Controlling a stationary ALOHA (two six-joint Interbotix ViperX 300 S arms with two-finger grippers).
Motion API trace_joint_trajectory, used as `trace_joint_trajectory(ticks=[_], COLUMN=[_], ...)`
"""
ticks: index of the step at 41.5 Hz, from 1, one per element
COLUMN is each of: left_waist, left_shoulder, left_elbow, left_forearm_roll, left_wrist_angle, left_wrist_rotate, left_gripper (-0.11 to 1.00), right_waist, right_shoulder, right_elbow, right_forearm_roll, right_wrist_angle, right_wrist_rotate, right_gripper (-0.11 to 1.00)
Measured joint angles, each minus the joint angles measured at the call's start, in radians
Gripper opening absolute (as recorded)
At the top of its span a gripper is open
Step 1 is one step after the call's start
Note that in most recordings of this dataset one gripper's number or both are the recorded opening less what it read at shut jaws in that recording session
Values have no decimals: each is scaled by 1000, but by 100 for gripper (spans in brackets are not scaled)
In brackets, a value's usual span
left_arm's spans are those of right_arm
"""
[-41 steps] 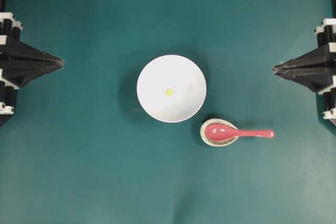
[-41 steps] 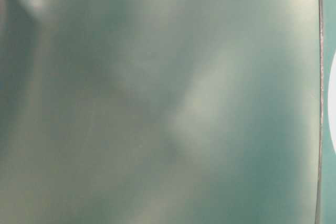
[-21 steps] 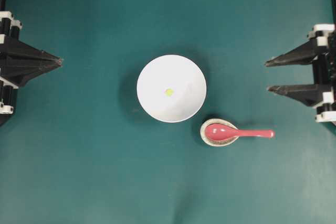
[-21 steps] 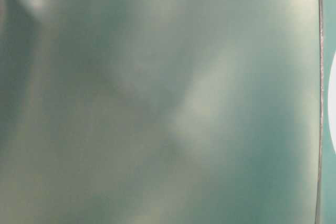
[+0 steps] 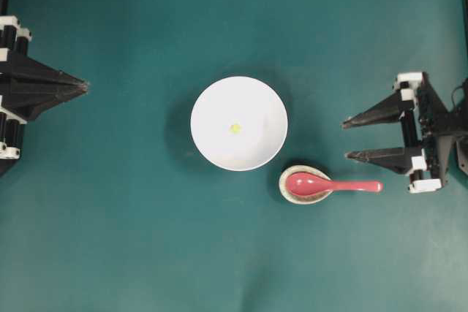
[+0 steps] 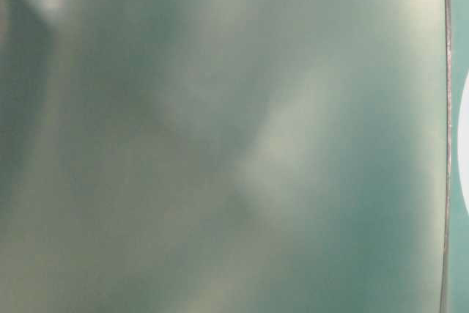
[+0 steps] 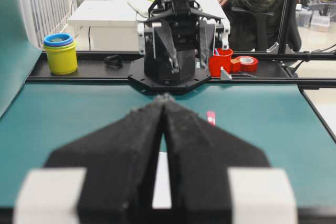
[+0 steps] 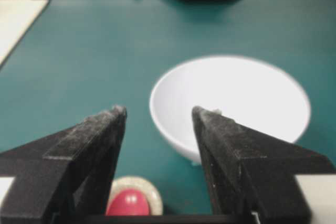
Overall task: Scoop the yellow hexagonal prism block from the bowl with a spoon using the right arm.
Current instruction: 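Move the right gripper toward the red spoon handle and close on it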
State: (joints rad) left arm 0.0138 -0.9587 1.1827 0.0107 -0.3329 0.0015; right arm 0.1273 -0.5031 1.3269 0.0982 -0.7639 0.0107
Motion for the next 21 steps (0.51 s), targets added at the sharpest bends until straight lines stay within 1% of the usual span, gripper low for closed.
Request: trace_joint_trajectory(ticks=[7, 16, 21], left_waist=[-2, 0, 0], left_shoulder=[0, 3, 14], left_elbow=[0, 0, 0], left_forearm_roll=[2, 2, 0], left_wrist_angle=[0, 0, 0], left_wrist_rotate=[0, 0, 0], left_gripper=[1, 2, 1], right_waist=[51, 121, 173], right_shoulder=[137, 305, 374], right_elbow=[23, 37, 38], right_forearm_roll=[58, 118, 163], right_wrist_angle=[-152, -296, -367], right_wrist_rotate=[2, 0, 5], right_gripper=[59, 59, 59])
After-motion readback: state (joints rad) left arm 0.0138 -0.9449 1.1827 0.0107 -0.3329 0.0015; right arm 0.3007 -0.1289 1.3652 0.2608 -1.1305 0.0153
